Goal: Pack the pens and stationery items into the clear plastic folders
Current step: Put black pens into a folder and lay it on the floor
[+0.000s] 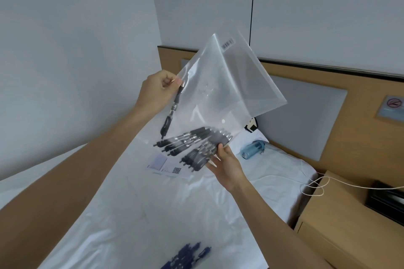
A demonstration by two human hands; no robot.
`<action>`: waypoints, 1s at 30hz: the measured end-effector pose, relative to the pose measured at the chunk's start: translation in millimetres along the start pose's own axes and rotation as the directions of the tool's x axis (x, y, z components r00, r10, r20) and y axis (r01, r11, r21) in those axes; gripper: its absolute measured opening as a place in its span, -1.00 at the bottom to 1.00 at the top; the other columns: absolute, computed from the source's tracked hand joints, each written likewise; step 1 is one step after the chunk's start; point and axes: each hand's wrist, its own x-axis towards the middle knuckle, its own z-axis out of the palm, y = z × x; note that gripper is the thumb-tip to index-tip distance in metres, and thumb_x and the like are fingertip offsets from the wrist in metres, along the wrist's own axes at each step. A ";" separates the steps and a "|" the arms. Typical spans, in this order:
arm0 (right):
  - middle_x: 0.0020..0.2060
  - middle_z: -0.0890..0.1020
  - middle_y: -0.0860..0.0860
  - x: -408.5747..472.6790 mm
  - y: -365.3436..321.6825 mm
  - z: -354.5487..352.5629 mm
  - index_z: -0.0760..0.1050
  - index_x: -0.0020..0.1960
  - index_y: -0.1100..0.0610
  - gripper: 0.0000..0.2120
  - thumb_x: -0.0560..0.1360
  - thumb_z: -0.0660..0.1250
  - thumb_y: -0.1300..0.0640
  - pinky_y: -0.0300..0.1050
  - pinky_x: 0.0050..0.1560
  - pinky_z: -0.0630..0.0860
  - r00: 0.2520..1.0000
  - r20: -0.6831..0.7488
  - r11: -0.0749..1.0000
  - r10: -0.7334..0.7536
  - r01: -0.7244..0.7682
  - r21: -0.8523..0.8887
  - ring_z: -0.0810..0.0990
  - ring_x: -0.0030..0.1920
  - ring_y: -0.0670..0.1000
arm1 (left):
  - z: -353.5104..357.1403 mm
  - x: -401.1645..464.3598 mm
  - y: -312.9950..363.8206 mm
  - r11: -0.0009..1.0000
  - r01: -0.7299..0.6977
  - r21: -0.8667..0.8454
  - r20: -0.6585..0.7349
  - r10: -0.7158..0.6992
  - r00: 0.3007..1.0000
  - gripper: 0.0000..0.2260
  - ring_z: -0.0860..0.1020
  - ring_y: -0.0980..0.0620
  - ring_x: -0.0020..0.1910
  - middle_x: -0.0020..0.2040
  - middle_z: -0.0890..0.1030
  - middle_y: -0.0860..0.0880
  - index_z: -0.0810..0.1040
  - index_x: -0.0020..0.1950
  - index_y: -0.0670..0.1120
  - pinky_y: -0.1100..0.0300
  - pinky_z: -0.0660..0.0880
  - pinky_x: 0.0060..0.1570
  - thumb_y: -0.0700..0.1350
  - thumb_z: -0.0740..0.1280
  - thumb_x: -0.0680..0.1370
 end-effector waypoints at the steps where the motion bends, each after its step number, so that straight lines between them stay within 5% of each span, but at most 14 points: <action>1: -0.04 0.59 0.01 -0.2 0.7 -1.0 0.46 0.13 0.06 -0.81 0.66 0.08 0.09 0.02 0.14 0.51 1.000 -0.004 1.000 0.000 0.000 -0.001 0.58 0.05 0.03 | 0.0 -0.8 -0.6 1.000 -0.010 -0.003 0.024 0.010 1.000 -0.88 0.62 -0.03 -0.04 -0.18 0.62 0.08 0.53 -0.16 0.06 0.09 0.50 0.12 -0.12 0.33 0.56; 9: -0.04 0.62 -0.02 -2.7 -8.8 0.7 0.45 0.22 0.05 -0.77 0.66 0.07 0.09 -0.01 0.12 0.51 0.999 0.029 0.998 -0.034 0.036 -0.047 0.60 0.03 0.00 | -4.6 -6.5 5.9 0.995 -0.084 -0.045 -0.126 0.078 0.989 -0.81 0.63 -0.12 -0.15 -0.19 0.65 -0.09 0.50 -0.24 0.08 -0.01 0.56 -0.01 -0.14 0.40 0.52; 13: -0.03 0.62 -0.01 0.9 -15.4 3.2 0.46 0.13 0.04 -0.81 0.66 0.08 0.09 -0.03 0.04 0.52 1.000 0.002 0.998 -0.020 0.020 -0.065 0.60 0.02 -0.01 | -11.6 4.4 -11.2 0.998 0.053 -0.044 -0.047 -0.055 0.997 -0.94 0.61 -0.12 -0.07 -0.13 0.63 -0.06 0.53 -0.12 0.03 -0.10 0.54 0.08 -0.07 0.39 0.51; 16: 0.12 0.57 0.11 6.0 -11.2 5.5 0.42 0.25 0.07 -0.77 0.66 0.09 0.10 0.07 0.02 0.53 0.998 -0.048 0.997 0.028 -0.032 -0.075 0.56 0.14 0.08 | -10.0 0.4 -46.1 0.984 0.171 -0.050 -0.084 -0.174 0.981 -0.89 0.62 -0.17 -0.07 -0.11 0.64 -0.11 0.56 -0.08 -0.04 -0.16 0.55 0.04 -0.05 0.44 0.47; 21: 0.24 0.54 0.11 -1.3 -6.0 11.3 0.38 0.34 0.07 -0.70 0.65 0.11 0.05 0.12 0.08 0.50 0.995 -0.059 0.996 0.086 -0.087 -0.010 0.51 0.25 0.13 | -4.8 -8.8 -29.6 0.987 0.158 -0.004 -0.083 -0.158 0.984 -0.87 0.63 -0.11 -0.07 -0.09 0.67 -0.13 0.54 -0.10 -0.05 -0.07 0.54 0.08 -0.09 0.47 0.46; 26: 0.25 0.55 0.07 -7.2 -6.9 8.5 0.36 0.40 0.05 -0.58 0.61 0.10 -0.10 0.00 0.05 0.52 1.000 -0.029 1.000 0.012 -0.011 0.020 0.53 0.24 0.03 | -3.0 -11.8 3.1 0.996 -0.009 -0.090 -0.121 -0.002 0.993 -0.83 0.64 -0.07 -0.11 -0.17 0.68 -0.03 0.56 -0.27 0.08 0.02 0.56 0.05 -0.14 0.46 0.46; 30: 0.19 0.57 0.08 -14.2 -3.7 4.3 0.37 0.37 0.09 -0.62 0.63 0.10 -0.06 -0.01 -0.02 0.52 0.996 -0.071 0.999 0.053 -0.053 0.010 0.55 0.16 0.06 | 2.1 -11.4 -11.6 0.988 0.144 -0.056 0.010 -0.144 0.990 -0.85 0.62 -0.13 0.01 -0.14 0.64 -0.03 0.53 -0.23 0.07 -0.06 0.51 0.14 -0.11 0.46 0.46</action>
